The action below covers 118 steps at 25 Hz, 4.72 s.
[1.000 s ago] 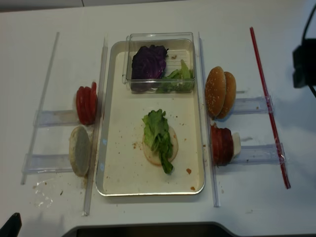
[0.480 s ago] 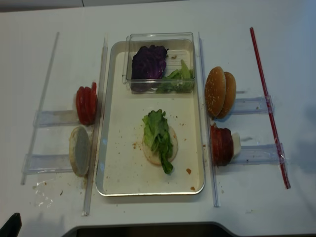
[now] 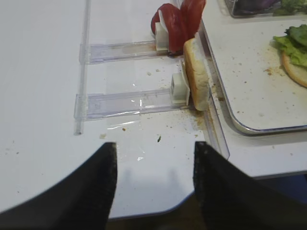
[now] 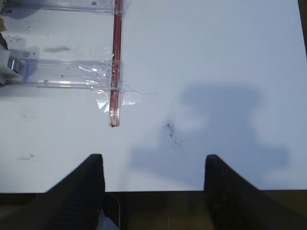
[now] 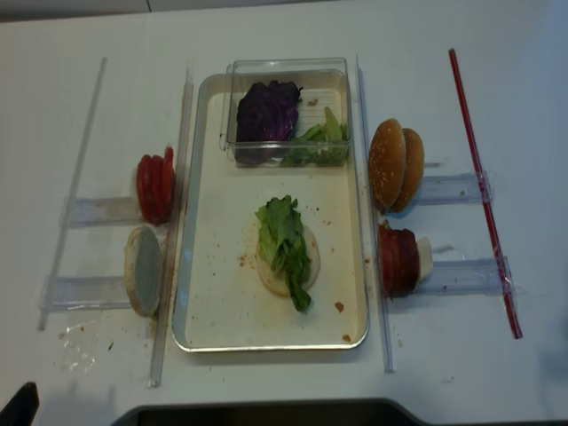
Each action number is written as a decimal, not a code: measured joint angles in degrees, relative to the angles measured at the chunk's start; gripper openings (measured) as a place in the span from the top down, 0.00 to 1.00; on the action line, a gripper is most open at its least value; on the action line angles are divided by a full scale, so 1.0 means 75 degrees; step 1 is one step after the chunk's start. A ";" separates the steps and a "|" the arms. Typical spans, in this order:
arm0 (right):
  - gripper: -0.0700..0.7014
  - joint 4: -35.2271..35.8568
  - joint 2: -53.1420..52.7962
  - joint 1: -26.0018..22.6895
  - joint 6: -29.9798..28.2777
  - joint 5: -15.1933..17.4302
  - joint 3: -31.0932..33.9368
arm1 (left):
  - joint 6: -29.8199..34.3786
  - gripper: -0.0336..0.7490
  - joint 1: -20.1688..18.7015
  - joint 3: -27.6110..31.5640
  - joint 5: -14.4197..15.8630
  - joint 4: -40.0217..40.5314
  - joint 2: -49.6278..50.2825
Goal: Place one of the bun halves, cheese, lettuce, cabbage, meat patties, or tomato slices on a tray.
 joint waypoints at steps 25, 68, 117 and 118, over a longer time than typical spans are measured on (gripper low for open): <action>0.29 0.1142 -0.2993 0.0000 -0.1123 -0.1318 0.1401 | 0.0000 0.51 0.0000 0.0000 0.0000 0.0000 0.0000; 0.35 0.0918 -0.3935 0.0000 -0.0525 -0.0888 0.1591 | 0.0000 0.51 0.0000 0.0000 0.0000 0.0000 0.0000; 0.35 0.0907 -0.3935 0.0000 -0.0525 -0.0903 0.1591 | 0.0000 0.51 0.0000 0.0000 0.0000 0.0000 0.0000; 0.35 0.0907 -0.3935 0.0000 -0.0525 -0.0903 0.1591 | 0.0000 0.51 0.0000 0.0000 0.0000 0.0000 0.0000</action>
